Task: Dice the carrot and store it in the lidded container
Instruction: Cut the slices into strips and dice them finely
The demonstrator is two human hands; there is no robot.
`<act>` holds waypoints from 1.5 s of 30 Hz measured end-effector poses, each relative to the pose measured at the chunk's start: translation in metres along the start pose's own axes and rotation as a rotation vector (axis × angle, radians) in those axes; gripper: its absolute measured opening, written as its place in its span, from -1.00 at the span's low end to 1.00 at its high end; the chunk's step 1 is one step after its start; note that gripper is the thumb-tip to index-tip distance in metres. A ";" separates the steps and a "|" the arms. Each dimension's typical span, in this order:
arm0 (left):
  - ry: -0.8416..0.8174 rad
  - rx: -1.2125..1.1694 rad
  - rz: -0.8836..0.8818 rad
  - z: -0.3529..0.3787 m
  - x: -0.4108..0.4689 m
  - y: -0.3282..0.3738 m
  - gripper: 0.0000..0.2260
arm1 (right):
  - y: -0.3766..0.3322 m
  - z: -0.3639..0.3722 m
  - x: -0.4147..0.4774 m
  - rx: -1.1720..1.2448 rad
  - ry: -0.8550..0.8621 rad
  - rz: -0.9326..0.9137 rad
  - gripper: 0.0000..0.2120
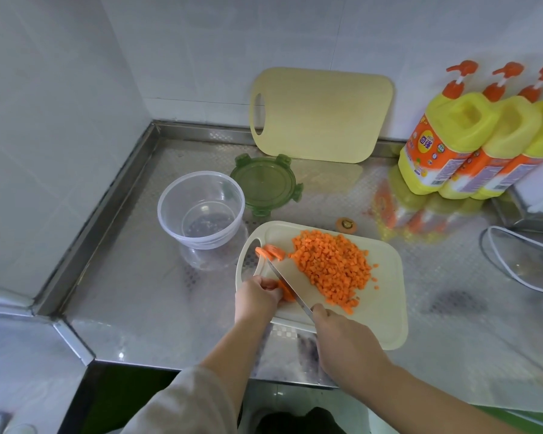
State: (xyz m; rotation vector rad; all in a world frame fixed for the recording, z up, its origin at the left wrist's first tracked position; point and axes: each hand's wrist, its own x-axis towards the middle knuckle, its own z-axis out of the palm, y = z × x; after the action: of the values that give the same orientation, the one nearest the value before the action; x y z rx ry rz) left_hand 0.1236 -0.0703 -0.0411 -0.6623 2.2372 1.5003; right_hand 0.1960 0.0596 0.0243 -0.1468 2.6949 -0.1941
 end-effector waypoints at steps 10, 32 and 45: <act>-0.012 -0.045 -0.038 0.000 0.002 0.000 -0.90 | 0.003 0.022 0.018 0.011 0.021 -0.009 -0.74; 0.033 0.009 0.037 0.002 -0.002 -0.007 -0.96 | 0.000 0.017 0.004 0.071 0.063 0.015 -0.77; 0.039 0.026 -0.003 0.003 0.002 -0.006 -0.96 | 0.002 0.038 0.019 0.037 0.075 0.013 -0.72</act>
State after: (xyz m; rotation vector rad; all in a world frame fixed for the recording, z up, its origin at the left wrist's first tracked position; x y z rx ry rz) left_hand 0.1248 -0.0695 -0.0478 -0.6921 2.2794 1.4669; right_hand 0.1955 0.0545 -0.0181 -0.1125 2.7643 -0.2494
